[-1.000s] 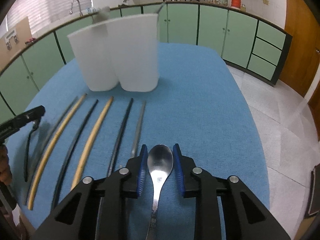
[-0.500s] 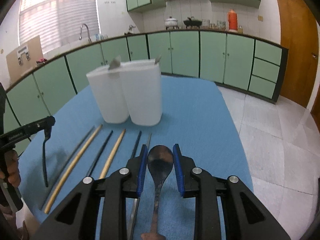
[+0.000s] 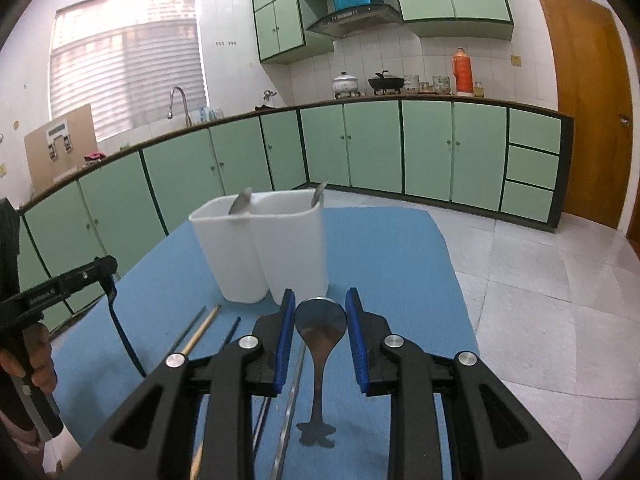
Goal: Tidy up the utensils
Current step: 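Carry both spoons over the white holder and lower them in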
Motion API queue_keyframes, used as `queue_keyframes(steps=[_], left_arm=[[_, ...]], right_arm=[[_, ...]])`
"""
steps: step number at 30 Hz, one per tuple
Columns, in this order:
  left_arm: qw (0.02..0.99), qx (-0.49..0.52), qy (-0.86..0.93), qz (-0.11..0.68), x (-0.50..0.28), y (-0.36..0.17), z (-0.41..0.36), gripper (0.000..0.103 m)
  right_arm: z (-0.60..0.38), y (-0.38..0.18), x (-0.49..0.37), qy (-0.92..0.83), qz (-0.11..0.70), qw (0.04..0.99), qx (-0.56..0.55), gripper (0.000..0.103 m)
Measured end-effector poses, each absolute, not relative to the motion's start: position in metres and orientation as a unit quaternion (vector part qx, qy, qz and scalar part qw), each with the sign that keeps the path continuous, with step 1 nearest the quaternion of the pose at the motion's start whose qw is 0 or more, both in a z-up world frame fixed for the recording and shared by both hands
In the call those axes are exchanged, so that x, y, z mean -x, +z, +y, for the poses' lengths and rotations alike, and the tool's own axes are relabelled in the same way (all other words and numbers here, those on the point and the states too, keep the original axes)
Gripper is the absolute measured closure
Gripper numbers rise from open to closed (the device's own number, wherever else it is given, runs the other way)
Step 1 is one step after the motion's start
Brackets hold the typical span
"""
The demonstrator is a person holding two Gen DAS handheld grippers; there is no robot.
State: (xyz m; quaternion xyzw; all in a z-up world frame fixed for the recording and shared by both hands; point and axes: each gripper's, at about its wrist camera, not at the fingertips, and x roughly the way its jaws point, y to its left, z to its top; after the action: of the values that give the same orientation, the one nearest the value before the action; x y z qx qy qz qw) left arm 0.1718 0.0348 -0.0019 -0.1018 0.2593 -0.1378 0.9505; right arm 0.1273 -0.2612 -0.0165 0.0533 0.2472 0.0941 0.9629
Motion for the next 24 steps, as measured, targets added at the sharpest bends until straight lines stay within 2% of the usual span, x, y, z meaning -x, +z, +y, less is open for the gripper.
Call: queue_keyframes(steps=[13,24], left_arm=[[0.957,0.095,-0.141,0.234,-0.18,0.014,0.029,0.071],[0.968,0.095,-0.163,0.166,-0.213,0.072,0.015,0.071]], right_arm=[[-0.266,0.003,-0.132,0.096,0.22,0.97,-0.051,0.078],[-0.257,0.06,-0.156,0.114,0.164,0.979,-0.032,0.078]])
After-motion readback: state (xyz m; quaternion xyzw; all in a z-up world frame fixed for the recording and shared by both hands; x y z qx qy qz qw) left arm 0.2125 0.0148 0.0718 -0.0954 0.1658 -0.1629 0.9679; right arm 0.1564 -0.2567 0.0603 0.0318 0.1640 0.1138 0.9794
